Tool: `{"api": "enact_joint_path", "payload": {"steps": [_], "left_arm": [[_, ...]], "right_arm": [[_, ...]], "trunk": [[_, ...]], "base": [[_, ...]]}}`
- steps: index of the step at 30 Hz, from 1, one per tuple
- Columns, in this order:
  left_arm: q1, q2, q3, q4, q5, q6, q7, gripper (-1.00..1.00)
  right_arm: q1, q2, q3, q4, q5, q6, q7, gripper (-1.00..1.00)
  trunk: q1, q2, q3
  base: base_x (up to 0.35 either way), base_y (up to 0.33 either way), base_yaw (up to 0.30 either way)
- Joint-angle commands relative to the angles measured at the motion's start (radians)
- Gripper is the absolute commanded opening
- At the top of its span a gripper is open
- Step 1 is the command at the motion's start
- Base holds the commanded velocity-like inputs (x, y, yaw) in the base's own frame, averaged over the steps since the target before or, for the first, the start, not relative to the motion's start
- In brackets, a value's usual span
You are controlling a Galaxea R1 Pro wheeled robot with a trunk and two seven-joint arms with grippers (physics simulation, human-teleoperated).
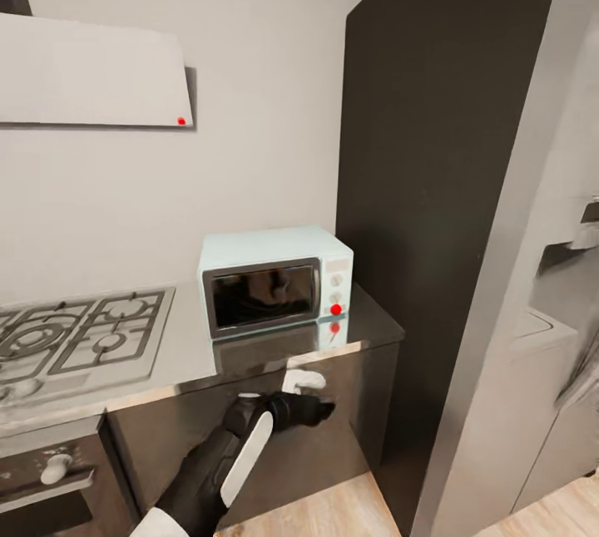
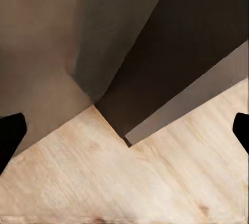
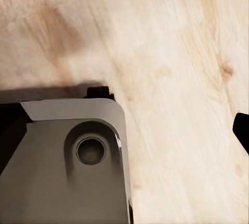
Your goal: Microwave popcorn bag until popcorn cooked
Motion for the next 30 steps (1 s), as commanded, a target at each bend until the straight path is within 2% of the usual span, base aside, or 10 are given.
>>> {"api": "enact_joint_path", "payload": {"steps": [1, 2, 3, 8, 12, 16, 19, 23, 27, 30], "left_arm": [[-0.001, 0.0, 0.0, 0.098, 0.021, -0.071, 0.0, 1.0], [-0.001, 0.0, -0.001, 0.314, 0.036, -0.215, 0.001, 1.0], [-0.001, 0.0, -0.001, 0.411, 0.039, -0.267, -0.003, 1.0], [-0.001, 0.001, 0.001, 0.758, 0.06, -0.434, -0.016, 1.0], [0.0, 0.016, 0.006, 1.058, 0.138, -0.641, -0.101, 1.0], [0.034, 0.096, 0.008, 1.083, 0.196, -0.665, -0.115, 1.0], [0.15, 0.133, 0.008, 1.085, 0.22, -0.68, -0.116, 1.0], [0.229, 0.163, 0.009, 1.085, 0.235, -0.717, -0.108, 1.0], [0.239, 0.183, 0.008, 1.085, 0.332, -0.724, -0.098, 1.0], [0.239, 0.183, 0.007, 1.085, 0.346, -0.729, -0.098, 1.0]], "right_arm": [[-0.001, 0.0, -0.008, 0.003, 0.01, -0.006, -0.004, 1.0], [-0.002, 0.0, -0.008, 0.003, 0.01, -0.006, -0.004, 1.0], [-0.001, 0.001, -0.008, 0.003, 0.01, -0.006, -0.004, 1.0], [-0.001, 0.002, -0.008, 0.003, 0.012, -0.006, -0.004, 1.0], [-0.001, 0.003, -0.008, 0.003, 0.012, -0.007, -0.004, 1.0], [-0.001, 0.003, -0.008, 0.003, 0.012, -0.007, -0.004, 1.0], [-0.001, 0.001, -0.008, 0.003, 0.012, -0.007, -0.005, 1.0], [-0.001, 0.0, -0.008, 0.003, 0.012, -0.006, -0.005, 1.0], [-0.002, 0.0, -0.008, 0.003, 0.012, -0.007, -0.005, 1.0], [-0.001, 0.002, -0.007, 0.003, 0.012, -0.003, -0.005, 1.0]], "trunk": [[-0.001, -0.001, -0.001], [-0.001, -0.001, -0.001], [-0.001, -0.001, -0.001], [-0.001, -0.001, -0.001], [-0.001, -0.001, -0.001], [-0.001, -0.001, -0.001], [-0.001, -0.001, -0.001], [-0.001, -0.001, -0.001], [-0.001, -0.001, -0.001], [-0.001, -0.001, -0.001]], "base": [[-0.334, 0.0, 0.0], [-0.334, 0.0, 0.0], [-0.334, 0.0, 0.0], [-0.217, 0.0, 0.0], [-0.032, 0.0, 0.0], [-0.001, 0.0, 0.0], [0.0, 0.0, 0.0], [0.0, 0.0, 0.0], [0.0, 0.0, 0.0], [0.0, 0.0, 0.007]]}}
